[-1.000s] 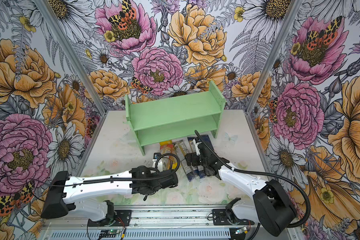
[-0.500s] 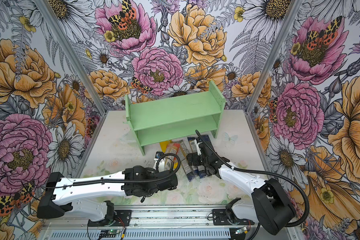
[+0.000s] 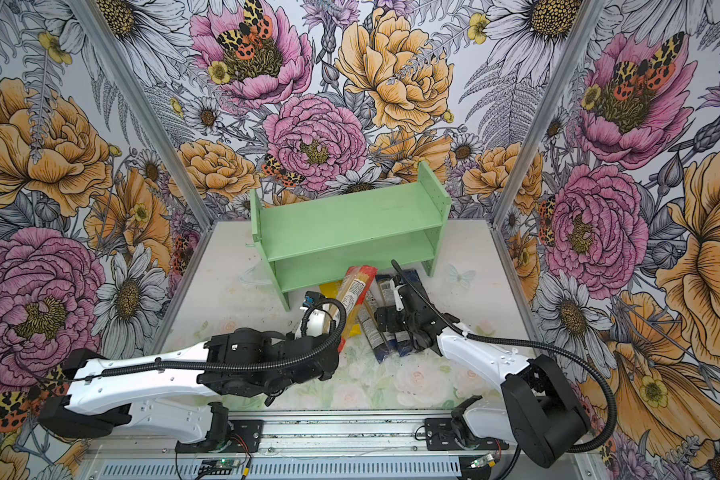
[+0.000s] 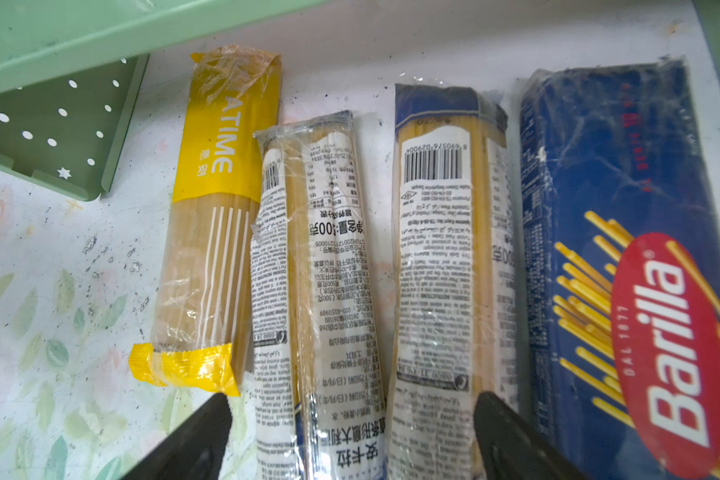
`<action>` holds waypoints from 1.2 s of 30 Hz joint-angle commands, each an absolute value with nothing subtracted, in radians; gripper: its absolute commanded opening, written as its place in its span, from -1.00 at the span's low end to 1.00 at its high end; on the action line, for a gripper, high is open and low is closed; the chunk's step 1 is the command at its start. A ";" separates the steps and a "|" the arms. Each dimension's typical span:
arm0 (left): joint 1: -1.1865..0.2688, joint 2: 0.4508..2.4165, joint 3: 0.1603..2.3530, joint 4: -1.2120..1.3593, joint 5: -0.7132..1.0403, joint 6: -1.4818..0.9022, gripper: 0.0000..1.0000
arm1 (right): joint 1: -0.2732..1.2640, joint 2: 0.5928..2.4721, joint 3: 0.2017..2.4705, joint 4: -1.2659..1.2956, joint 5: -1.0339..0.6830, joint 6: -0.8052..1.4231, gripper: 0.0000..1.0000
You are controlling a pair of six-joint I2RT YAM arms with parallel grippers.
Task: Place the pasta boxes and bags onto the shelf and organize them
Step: 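Lift the red-and-white pack upright with the left gripper toward the shelf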
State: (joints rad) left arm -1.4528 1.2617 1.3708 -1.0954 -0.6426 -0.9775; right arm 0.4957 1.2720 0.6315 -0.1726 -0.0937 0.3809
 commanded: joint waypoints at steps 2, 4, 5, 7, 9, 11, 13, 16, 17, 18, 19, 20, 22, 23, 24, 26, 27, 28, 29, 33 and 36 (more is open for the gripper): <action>-1.456 1.211 1.439 -1.025 -0.802 -0.926 -1.00 | 0.489 1.261 0.646 -0.182 -0.103 0.360 0.86; -1.464 1.213 1.462 -1.025 -0.836 -0.910 -1.00 | 0.490 1.259 0.649 -0.188 -0.103 0.355 0.87; -1.468 1.216 1.478 -1.025 -0.854 -0.899 -1.00 | 0.490 1.259 0.651 -0.192 -0.103 0.356 0.87; -1.471 1.225 1.512 -1.021 -0.875 -0.873 -1.00 | 0.490 1.260 0.653 -0.195 -0.105 0.355 0.87; -1.477 1.238 1.556 -1.020 -0.897 -0.837 -1.00 | 0.489 1.261 0.655 -0.196 -0.108 0.355 0.87; -1.483 1.250 1.595 -1.020 -0.916 -0.805 -1.00 | 0.490 1.261 0.654 -0.198 -0.108 0.357 0.87; -1.486 1.265 1.631 -1.018 -0.940 -0.775 -1.00 | 0.489 1.262 0.654 -0.198 -0.106 0.359 0.87; -1.486 1.293 1.687 -1.008 -0.997 -0.724 -1.00 | 0.490 1.265 0.654 -0.198 -0.109 0.360 0.86; -1.485 1.307 1.712 -1.001 -1.024 -0.700 -1.00 | 0.490 1.268 0.654 -0.198 -0.108 0.360 0.87; -1.483 1.321 1.736 -0.994 -1.054 -0.683 -1.00 | 0.489 1.273 0.656 -0.198 -0.106 0.360 0.87; -1.481 1.334 1.757 -0.984 -1.079 -0.662 -1.00 | 0.490 1.278 0.659 -0.198 -0.107 0.360 0.86; -1.477 1.347 1.779 -0.970 -1.105 -0.638 -1.00 | 0.490 1.283 0.664 -0.198 -0.110 0.358 0.87; -1.457 1.368 1.810 -0.933 -1.137 -0.592 -1.00 | 0.491 1.293 0.669 -0.198 -0.118 0.360 0.86; -1.441 1.380 1.825 -0.918 -1.146 -0.575 -1.00 | 0.490 1.297 0.672 -0.198 -0.120 0.362 0.86; -1.421 1.391 1.837 -0.903 -1.155 -0.560 -1.00 | 0.490 1.300 0.673 -0.198 -0.121 0.367 0.85; -1.379 1.413 1.864 -0.885 -1.153 -0.535 -1.00 | 0.491 1.301 0.672 -0.198 -0.123 0.371 0.85; -1.356 1.429 1.882 -0.886 -1.152 -0.527 -1.00 | 0.490 1.301 0.671 -0.198 -0.124 0.373 0.84; -1.338 1.441 1.896 -0.885 -1.153 -0.518 -1.00 | 0.489 1.300 0.670 -0.198 -0.126 0.375 0.84; -1.311 1.454 1.913 -0.882 -1.158 -0.507 -1.00 | 0.490 1.298 0.667 -0.197 -0.126 0.375 0.84; -1.218 1.493 1.960 -0.883 -1.161 -0.486 -1.00 | 0.490 1.278 0.658 -0.198 -0.122 0.377 0.83; -1.160 1.507 1.967 -0.885 -1.164 -0.496 -1.00 | 0.490 1.261 0.654 -0.198 -0.117 0.377 0.83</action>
